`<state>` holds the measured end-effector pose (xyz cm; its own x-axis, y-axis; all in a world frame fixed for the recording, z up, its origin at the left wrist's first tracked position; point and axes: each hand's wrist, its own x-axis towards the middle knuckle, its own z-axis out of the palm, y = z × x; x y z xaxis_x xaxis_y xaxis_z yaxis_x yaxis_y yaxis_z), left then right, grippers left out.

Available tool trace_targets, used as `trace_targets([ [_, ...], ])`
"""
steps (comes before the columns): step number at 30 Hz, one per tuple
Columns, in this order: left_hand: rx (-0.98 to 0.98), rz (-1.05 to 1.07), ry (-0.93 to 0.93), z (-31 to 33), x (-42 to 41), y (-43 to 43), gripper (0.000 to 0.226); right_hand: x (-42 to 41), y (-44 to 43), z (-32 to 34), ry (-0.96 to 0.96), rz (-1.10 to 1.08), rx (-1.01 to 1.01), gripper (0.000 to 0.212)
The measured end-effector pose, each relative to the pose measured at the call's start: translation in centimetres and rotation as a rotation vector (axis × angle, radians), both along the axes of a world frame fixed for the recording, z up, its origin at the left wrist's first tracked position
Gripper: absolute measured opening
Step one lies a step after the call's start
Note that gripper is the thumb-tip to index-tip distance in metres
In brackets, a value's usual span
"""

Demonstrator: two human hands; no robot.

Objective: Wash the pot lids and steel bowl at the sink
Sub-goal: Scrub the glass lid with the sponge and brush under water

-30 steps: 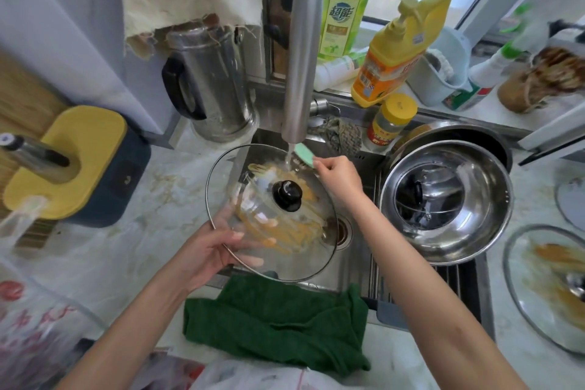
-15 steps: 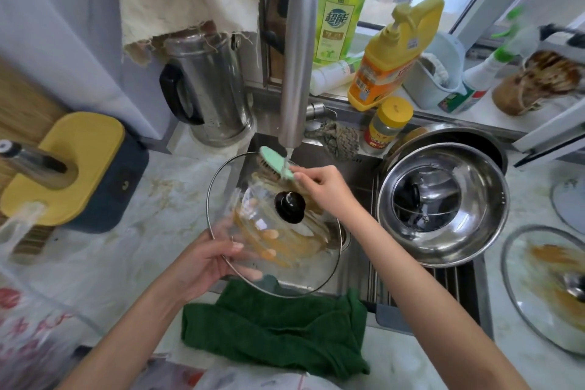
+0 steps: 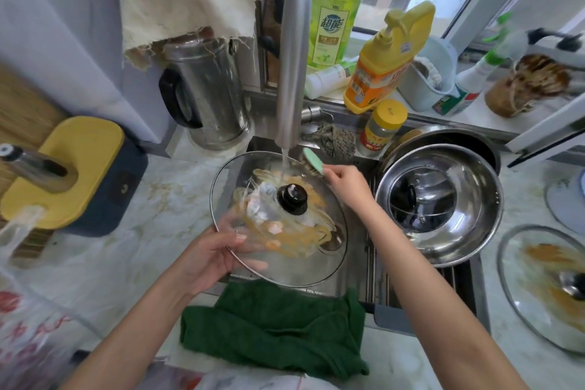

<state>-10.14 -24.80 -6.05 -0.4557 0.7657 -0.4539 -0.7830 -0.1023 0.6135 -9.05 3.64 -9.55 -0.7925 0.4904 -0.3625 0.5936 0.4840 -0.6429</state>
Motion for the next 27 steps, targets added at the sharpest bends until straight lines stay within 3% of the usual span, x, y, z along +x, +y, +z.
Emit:
trace_targets([
  [3,0.056,-0.028,0.029,0.0,-0.7,-0.7,0.078,2.6,-0.3,-0.1,-0.005,-0.27,-0.321,0.038],
  [6,0.106,-0.036,0.026,-0.3,-1.4,-1.2,0.08,5.2,-0.2,0.1,-0.048,-0.388,-0.698,0.039],
  [9,0.184,-0.04,-0.003,-1.4,-2.5,-1.8,0.075,7.1,-0.2,0.8,0.082,-0.471,-1.054,0.019],
  [13,0.321,-0.144,-0.131,-3.0,-4.4,-2.1,0.069,8.0,-0.9,2.3,0.159,-0.367,-0.938,0.003],
  [17,0.242,-0.118,-0.154,-4.0,-5.0,-1.1,0.066,7.7,-1.6,4.5,0.313,-0.451,-1.091,0.006],
  [19,0.093,-0.053,-0.174,-3.9,-4.8,-0.1,0.076,7.6,-1.8,6.2,0.4,-0.527,-1.057,0.002],
  [21,-0.066,-0.029,-0.138,-3.7,-4.7,1.2,0.084,7.8,-1.9,8.0,0.5,-0.505,-0.959,0.004],
  [23,-0.152,-0.003,-0.12,-3.4,-4.8,2.6,0.076,8.1,-1.8,9.7,0.587,-0.431,-0.793,0.009],
  [27,-0.115,0.176,-0.259,-3.1,-5.6,4.8,0.062,8.7,-1.4,12.9,0.643,-0.256,-0.295,0.01],
])
